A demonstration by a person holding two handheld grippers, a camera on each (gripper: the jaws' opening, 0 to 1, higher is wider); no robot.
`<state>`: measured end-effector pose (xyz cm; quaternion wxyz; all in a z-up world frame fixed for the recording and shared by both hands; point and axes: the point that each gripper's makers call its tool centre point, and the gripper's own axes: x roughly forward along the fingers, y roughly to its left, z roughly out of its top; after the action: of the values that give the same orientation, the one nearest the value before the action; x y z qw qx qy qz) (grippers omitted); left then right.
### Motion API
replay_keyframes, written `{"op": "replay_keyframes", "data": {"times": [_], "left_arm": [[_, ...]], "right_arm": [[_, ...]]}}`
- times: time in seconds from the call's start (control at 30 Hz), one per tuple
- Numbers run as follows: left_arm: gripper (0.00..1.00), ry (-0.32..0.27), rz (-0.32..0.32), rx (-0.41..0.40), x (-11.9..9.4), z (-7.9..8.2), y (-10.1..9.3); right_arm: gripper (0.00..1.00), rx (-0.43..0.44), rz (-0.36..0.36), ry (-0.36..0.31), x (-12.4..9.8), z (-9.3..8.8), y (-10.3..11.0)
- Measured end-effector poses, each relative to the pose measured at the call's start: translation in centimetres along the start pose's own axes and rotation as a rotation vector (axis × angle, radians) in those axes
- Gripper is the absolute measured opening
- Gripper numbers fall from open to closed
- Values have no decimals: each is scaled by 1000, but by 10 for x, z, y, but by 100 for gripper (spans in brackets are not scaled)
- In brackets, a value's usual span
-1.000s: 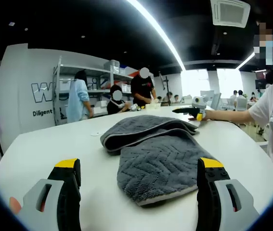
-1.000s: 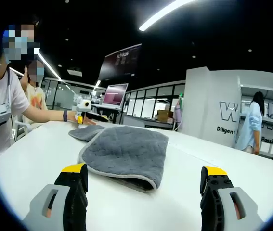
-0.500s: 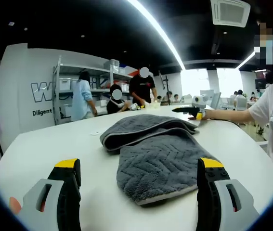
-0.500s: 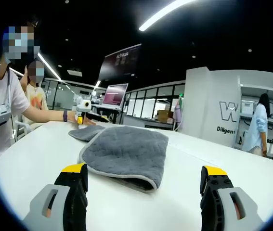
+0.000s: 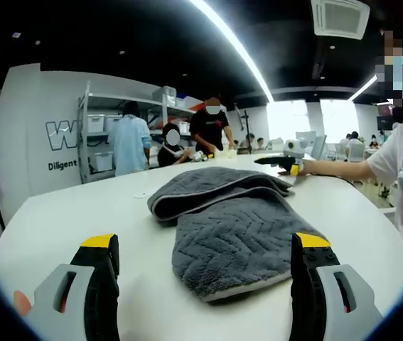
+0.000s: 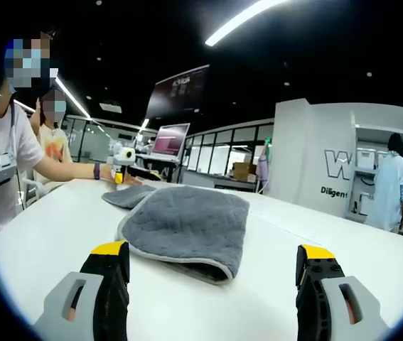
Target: Fold the towel on the table until its edges align and the towel forms a compact rectangular stack.
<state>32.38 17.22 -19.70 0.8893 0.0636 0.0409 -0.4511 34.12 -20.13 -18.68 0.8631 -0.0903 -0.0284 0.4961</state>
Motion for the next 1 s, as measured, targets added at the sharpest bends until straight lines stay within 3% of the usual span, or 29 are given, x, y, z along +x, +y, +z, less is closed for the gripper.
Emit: {"op": "replay_keyframes", "data": {"times": [1.0], "left_arm": [[99, 2, -1, -2, 2, 0, 0]], "right_arm": [[100, -40, 35, -12, 2, 2, 8]]}}
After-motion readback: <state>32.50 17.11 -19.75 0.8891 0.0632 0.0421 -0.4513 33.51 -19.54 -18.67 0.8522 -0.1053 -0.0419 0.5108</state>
